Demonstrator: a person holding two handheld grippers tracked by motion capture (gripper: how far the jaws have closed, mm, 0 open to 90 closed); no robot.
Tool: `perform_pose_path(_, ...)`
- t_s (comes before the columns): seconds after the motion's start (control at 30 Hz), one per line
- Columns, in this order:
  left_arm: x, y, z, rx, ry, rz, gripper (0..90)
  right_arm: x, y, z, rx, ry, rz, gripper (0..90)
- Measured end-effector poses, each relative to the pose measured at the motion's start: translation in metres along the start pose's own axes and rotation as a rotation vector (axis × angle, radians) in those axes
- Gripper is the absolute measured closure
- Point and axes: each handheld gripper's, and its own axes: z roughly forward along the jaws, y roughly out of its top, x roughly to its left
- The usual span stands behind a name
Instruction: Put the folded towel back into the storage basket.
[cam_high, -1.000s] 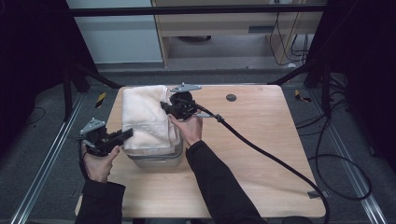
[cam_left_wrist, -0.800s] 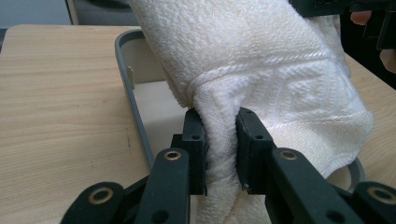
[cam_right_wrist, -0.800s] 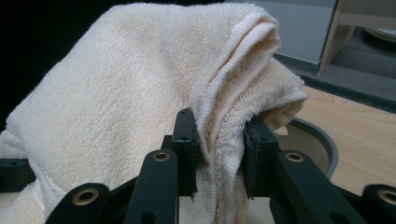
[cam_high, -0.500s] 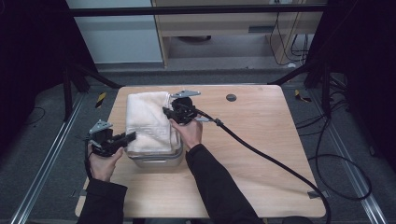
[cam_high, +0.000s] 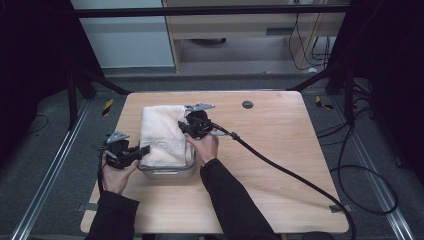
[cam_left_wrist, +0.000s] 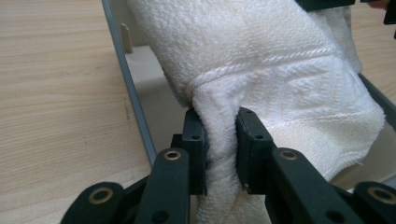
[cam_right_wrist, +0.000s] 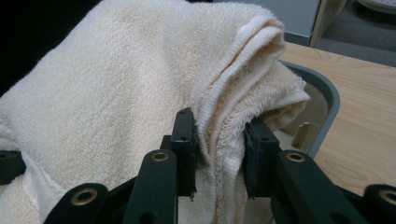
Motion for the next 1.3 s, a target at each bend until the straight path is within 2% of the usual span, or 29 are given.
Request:
perform_pose_path(0.57,0.002,-0.005,0.015,0.055,0.009,-0.006,74.4,-0.002,-0.013,0.006,0.022,-0.024,-0.028,67.7)
perform_pose_path(0.67,0.002,-0.005,0.017,0.062,0.018,-0.018,72.8,-0.001,-0.015,0.007,0.023,-0.030,-0.035,66.5)
perform_pose_path(0.8,0.001,-0.005,0.018,0.069,0.039,-0.010,69.2,-0.002,-0.016,0.009,0.025,-0.031,-0.048,64.6)
perform_pose_path(1.1,-0.003,-0.004,0.018,0.064,0.059,-0.001,62.2,-0.004,-0.017,0.011,0.042,-0.040,-0.088,61.3)
perform_pose_path(1.3,-0.004,-0.002,0.013,0.039,0.078,0.010,58.1,-0.004,-0.017,0.010,0.030,-0.054,-0.112,57.5)
